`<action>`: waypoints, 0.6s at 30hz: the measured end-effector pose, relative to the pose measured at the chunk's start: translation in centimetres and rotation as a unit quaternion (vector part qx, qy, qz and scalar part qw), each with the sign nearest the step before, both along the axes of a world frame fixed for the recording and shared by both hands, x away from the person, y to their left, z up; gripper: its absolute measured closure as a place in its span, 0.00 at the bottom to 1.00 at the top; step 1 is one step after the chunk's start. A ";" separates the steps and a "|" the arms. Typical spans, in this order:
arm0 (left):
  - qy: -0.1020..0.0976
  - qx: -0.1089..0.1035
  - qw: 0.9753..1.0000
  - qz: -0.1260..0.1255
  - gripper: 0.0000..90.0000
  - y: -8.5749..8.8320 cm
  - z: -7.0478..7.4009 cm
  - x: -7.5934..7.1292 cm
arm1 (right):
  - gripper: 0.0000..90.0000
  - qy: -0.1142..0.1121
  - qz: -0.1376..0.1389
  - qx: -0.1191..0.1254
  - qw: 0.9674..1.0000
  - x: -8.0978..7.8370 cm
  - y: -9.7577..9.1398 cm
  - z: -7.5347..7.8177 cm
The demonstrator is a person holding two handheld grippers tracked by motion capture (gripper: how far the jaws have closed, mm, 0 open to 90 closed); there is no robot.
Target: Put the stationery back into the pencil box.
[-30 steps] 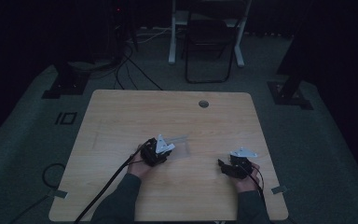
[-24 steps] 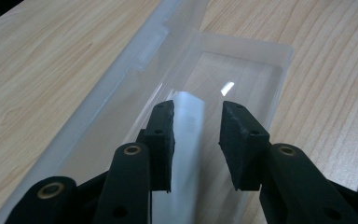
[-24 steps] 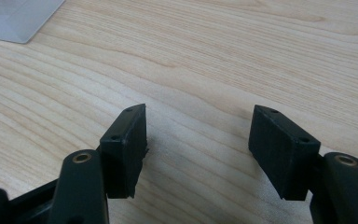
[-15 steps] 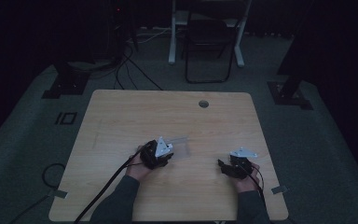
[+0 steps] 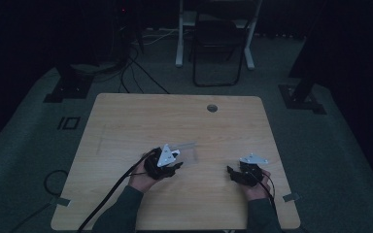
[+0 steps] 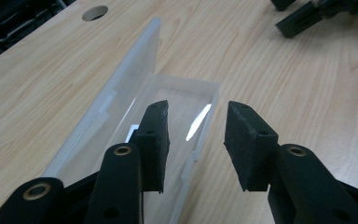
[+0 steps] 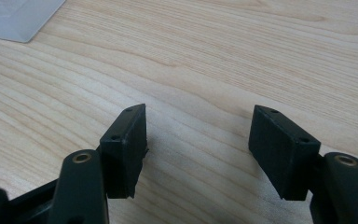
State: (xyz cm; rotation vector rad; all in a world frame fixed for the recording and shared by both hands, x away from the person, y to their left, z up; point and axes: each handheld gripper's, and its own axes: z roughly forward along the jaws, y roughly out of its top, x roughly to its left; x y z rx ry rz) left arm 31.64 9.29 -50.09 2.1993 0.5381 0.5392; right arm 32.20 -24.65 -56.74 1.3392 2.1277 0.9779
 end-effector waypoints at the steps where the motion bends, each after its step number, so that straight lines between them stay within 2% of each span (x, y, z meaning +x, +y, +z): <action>1: 0.002 -0.002 1.000 -0.002 0.66 0.0 0.1 -0.1 | 0.41 0.000 0.000 0.000 1.000 0.0 0.0 0.0; 12: 0.013 -0.013 0.999 -0.034 0.65 -0.5 0.7 -1.9 | 0.41 0.000 0.000 0.000 1.000 0.0 0.0 0.0; 18: 0.014 -0.011 0.999 -0.045 0.65 -0.9 0.7 -2.7 | 0.41 0.000 0.000 0.000 1.000 0.0 0.0 0.0</action>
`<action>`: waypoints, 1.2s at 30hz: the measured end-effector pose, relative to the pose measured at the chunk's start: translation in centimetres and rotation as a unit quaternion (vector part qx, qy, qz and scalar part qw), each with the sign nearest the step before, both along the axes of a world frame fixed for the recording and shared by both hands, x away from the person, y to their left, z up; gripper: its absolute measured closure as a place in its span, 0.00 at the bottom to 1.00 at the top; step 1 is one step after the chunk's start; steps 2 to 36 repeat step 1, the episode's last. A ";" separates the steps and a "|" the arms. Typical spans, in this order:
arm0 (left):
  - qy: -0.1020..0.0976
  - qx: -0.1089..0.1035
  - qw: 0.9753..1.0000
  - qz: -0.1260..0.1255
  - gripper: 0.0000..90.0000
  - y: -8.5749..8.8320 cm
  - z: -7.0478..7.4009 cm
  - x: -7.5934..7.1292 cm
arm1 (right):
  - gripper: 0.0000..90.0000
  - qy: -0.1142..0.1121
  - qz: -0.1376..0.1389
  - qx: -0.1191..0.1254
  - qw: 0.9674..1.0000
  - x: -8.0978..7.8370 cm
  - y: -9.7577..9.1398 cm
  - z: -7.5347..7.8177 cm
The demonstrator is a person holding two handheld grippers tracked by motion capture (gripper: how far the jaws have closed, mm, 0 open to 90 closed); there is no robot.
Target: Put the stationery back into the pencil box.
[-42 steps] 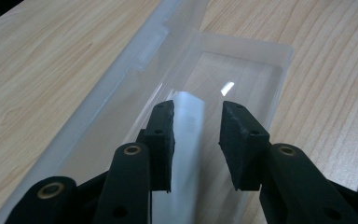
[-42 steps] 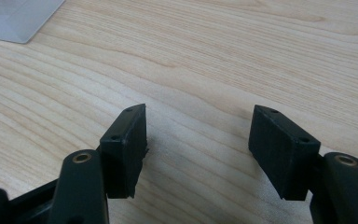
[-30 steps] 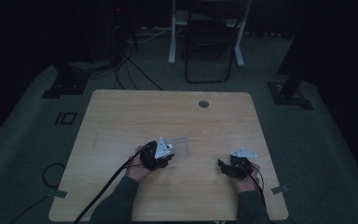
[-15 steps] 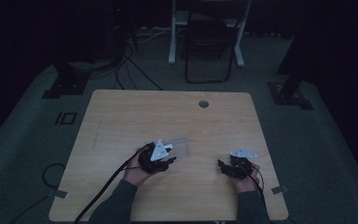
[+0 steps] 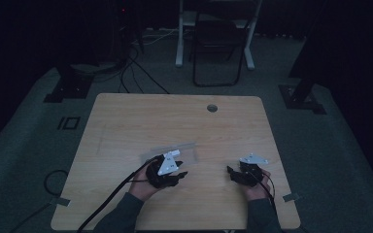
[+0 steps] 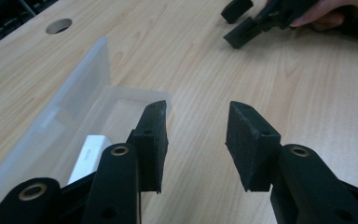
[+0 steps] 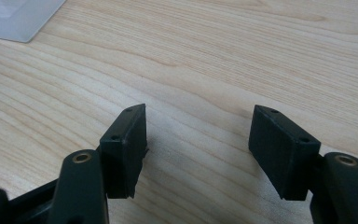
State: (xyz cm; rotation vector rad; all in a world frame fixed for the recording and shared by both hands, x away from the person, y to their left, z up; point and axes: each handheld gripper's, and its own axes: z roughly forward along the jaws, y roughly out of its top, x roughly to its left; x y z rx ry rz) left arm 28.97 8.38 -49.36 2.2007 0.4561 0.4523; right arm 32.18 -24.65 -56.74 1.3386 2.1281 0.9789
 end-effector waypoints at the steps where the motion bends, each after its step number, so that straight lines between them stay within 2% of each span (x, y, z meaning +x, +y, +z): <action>1: 0.000 0.000 1.000 0.000 0.65 0.0 0.0 0.0 | 0.41 0.000 0.000 0.000 1.000 0.0 0.0 0.0; 36: 0.000 0.000 1.000 0.000 0.65 0.0 0.0 0.0 | 0.41 0.000 0.000 0.000 1.000 0.0 0.0 0.0</action>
